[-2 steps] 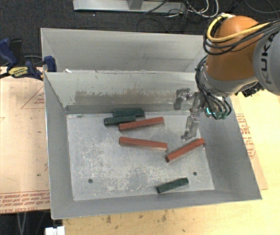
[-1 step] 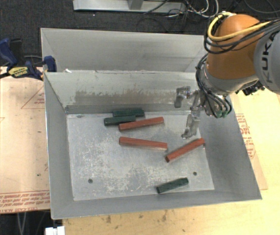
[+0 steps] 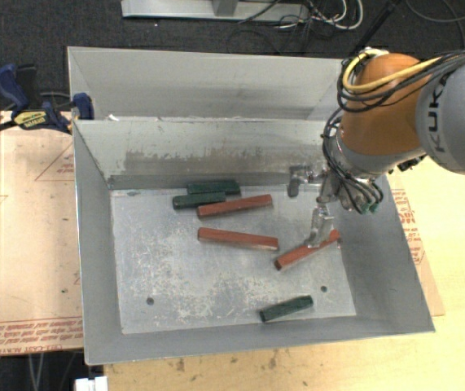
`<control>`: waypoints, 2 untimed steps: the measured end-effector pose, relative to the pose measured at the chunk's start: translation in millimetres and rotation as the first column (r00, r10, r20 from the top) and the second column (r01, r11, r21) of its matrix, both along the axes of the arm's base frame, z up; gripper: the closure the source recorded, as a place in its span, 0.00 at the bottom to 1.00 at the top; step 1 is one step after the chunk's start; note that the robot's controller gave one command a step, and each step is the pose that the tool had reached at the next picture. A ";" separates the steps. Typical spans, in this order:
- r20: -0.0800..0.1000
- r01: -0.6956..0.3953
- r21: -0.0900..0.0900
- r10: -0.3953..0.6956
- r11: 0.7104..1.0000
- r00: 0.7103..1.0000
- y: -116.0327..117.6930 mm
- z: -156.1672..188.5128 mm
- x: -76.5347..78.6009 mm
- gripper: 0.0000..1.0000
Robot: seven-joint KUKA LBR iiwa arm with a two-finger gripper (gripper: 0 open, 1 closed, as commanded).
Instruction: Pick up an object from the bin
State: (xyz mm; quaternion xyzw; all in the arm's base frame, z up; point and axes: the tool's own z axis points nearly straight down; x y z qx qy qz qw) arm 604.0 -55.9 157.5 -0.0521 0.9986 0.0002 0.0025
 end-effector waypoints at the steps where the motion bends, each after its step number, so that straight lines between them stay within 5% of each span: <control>1: -0.003 -0.279 0.000 0.279 0.960 0.960 -35.0 -8.8 -11.8 0.00; 2: -0.002 -0.276 -0.001 0.276 0.961 0.961 -43.3 -3.4 -12.5 0.00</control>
Offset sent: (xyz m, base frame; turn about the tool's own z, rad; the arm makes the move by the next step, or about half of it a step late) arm -0.0133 -0.0319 0.0008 -0.2704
